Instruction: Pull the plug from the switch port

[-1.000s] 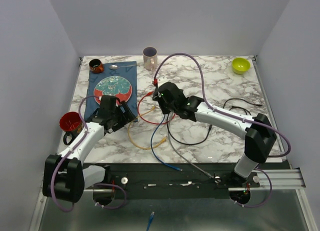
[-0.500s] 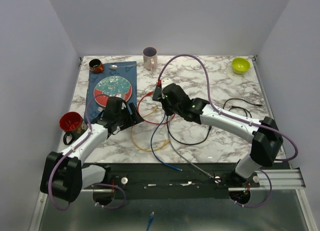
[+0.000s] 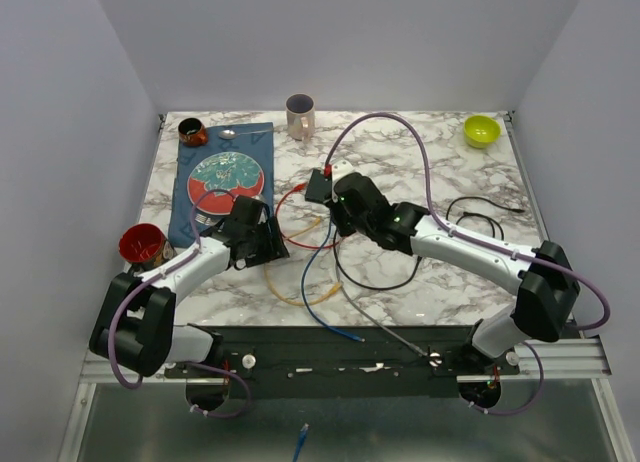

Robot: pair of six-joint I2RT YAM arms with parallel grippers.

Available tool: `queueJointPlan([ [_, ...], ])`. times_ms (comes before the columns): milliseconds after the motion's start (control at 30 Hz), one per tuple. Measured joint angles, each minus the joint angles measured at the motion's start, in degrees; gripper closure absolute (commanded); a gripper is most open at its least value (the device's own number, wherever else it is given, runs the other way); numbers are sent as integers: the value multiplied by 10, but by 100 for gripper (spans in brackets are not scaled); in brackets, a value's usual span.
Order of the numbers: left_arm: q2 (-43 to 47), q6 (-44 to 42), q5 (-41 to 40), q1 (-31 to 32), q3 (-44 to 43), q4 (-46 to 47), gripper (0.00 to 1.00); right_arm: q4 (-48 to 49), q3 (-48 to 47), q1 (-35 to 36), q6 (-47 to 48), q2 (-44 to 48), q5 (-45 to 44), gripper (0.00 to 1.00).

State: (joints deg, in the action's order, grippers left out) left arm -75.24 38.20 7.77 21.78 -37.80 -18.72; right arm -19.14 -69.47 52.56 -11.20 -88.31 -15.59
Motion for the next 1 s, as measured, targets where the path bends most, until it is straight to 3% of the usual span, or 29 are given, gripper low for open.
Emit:
queueJointPlan([
  [67,0,2,-7,1,-1,-4,75,2,7,0,-2,4,0,76],
  [100,0,0,-10,1,-2,-6,92,2,10,0,-3,5,0,76],
  [133,1,-2,-14,1,-2,-8,99,2,12,0,-4,6,0,76],
  [333,43,-5,-27,5,-12,-29,100,2,16,0,-9,19,0,75],
  [467,122,-5,-42,5,-55,-48,100,7,18,0,-26,51,18,44],
  [567,170,-2,-48,5,-95,-46,100,29,24,0,-54,86,61,36],
  [833,169,16,-46,5,-143,-43,100,109,21,0,-85,113,239,35],
  [1000,139,28,-28,5,-143,-41,100,118,20,8,-78,99,295,34],
])
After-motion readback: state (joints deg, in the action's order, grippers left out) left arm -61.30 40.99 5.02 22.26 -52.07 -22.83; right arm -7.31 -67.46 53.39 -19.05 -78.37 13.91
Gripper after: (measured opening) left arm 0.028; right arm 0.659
